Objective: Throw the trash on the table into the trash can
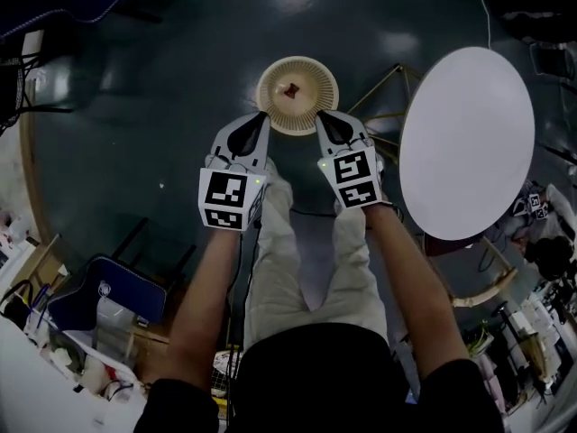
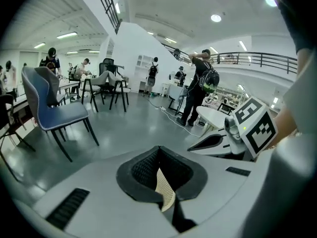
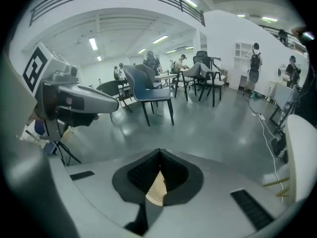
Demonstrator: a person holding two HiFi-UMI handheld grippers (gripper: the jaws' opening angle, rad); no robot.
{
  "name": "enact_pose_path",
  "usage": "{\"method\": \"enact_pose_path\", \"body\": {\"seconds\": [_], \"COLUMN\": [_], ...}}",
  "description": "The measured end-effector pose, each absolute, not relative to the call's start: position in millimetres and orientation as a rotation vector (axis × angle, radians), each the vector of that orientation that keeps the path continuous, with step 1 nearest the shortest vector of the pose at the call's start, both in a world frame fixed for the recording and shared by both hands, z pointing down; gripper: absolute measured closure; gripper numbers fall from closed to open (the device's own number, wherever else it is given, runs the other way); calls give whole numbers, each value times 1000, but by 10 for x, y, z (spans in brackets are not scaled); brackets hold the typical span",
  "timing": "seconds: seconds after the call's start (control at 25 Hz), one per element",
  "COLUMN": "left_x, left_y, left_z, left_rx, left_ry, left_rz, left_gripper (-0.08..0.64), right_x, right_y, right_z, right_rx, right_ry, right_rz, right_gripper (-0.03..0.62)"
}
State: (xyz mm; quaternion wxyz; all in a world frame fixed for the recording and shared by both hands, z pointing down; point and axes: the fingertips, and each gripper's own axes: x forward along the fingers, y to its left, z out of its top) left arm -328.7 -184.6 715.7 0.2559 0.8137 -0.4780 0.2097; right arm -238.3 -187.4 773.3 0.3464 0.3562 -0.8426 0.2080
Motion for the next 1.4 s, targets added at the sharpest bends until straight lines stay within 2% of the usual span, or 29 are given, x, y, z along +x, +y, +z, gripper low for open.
{"method": "enact_pose_path", "body": {"seconds": [0.32,0.64,1.4], "left_x": [-3114,-2983,-2312], "left_y": [-1892,-1945,-1836], "left_z": [6379,5470,3931], "left_rx": [2270,2231,2438], "left_ry": [-1314,-1335,-1429], "left_rz": [519,312,312], "left_gripper": [546,546,546], "right_x": [-2371,-2246,-1804], "right_y": [-1970,-2000,-1970], "right_z": [6712,5700,3931], "right_rx": [978,1020,1103], "right_ry": [-2268,-2332,-2541], "right_rz": [505,454,261], "right_gripper": [574,574,574]}}
